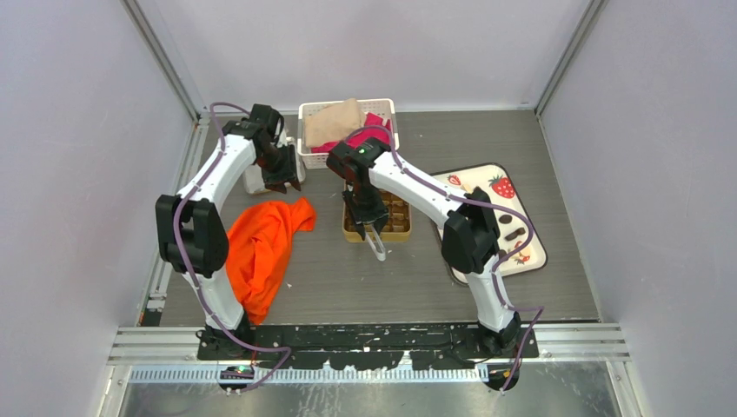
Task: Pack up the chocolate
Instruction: Place the fake chocolate in the packing box.
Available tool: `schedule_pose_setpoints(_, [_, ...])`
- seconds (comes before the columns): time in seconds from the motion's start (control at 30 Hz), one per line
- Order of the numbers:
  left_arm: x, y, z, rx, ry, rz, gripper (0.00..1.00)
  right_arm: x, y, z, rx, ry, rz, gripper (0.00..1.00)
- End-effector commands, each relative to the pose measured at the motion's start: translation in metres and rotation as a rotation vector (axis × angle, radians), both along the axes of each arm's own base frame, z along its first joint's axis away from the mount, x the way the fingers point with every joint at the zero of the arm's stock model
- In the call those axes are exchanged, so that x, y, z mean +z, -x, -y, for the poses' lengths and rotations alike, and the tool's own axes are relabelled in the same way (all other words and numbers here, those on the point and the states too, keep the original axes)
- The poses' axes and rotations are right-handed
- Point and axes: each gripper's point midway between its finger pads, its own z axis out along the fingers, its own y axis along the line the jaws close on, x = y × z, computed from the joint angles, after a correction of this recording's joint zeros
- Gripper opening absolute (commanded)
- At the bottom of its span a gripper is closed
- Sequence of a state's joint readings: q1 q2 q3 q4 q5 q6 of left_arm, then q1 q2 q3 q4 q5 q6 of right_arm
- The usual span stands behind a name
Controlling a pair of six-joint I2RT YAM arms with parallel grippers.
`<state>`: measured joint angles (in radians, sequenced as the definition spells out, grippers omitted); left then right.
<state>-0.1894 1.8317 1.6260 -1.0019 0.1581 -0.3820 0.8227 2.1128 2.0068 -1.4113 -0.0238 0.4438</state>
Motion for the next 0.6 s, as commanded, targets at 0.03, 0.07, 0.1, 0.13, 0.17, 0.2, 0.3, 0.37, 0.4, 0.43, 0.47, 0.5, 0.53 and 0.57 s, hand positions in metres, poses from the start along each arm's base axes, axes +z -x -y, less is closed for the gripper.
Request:
schedule_pose_setpoints(0.03, [0.023,0.0,0.0,-0.01,0.024,0.07,0.42,0.013,-0.016,0.0,-0.013,0.0,0.087,0.09])
schedule_pose_setpoints(0.07, [0.023,0.0,0.001,-0.01,0.026,0.07,0.42,0.013,-0.018,0.0,-0.015,-0.001,0.093,0.09])
schedule_pose_setpoints(0.1, [0.023,0.0,0.001,-0.01,0.027,0.07,0.42,0.013,-0.02,0.0,-0.021,-0.001,0.095,0.09])
schedule_pose_setpoints(0.13, [0.023,0.001,0.001,-0.01,0.027,0.072,0.42,0.014,-0.021,-0.001,-0.023,-0.004,0.098,0.09])
schedule_pose_setpoints(0.17, [0.024,0.001,0.0,-0.011,0.027,0.072,0.42,0.014,-0.022,-0.002,-0.027,-0.006,0.101,0.09])
schedule_pose_setpoints(0.2, [0.024,0.002,0.0,-0.012,0.027,0.072,0.42,0.015,-0.023,-0.003,-0.028,-0.009,0.104,0.09])
schedule_pose_setpoints(0.3, [0.025,0.004,0.0,-0.012,0.028,0.074,0.42,0.017,-0.026,-0.004,-0.033,-0.017,0.115,0.09])
schedule_pose_setpoints(0.37, [0.025,0.005,0.0,-0.014,0.028,0.075,0.42,0.019,-0.027,-0.005,-0.035,-0.019,0.121,0.09])
schedule_pose_setpoints(0.4, [0.025,0.005,0.0,-0.015,0.027,0.075,0.42,0.02,-0.027,-0.005,-0.037,-0.021,0.124,0.08])
schedule_pose_setpoints(0.43, [0.026,0.006,0.0,-0.016,0.027,0.076,0.42,0.021,-0.027,-0.005,-0.037,-0.023,0.128,0.08])
schedule_pose_setpoints(0.47, [0.026,0.006,0.0,-0.016,0.027,0.077,0.42,0.023,-0.028,-0.004,-0.04,-0.026,0.132,0.08])
schedule_pose_setpoints(0.5, [0.027,0.006,0.0,-0.017,0.027,0.079,0.42,0.025,-0.028,-0.005,-0.04,-0.03,0.137,0.08])
schedule_pose_setpoints(0.53, [0.026,0.006,0.0,-0.018,0.027,0.078,0.42,0.025,-0.028,-0.004,-0.043,-0.03,0.137,0.08])
schedule_pose_setpoints(0.57, [0.027,0.007,-0.001,-0.019,0.026,0.078,0.42,0.025,-0.027,-0.005,-0.042,-0.033,0.136,0.09])
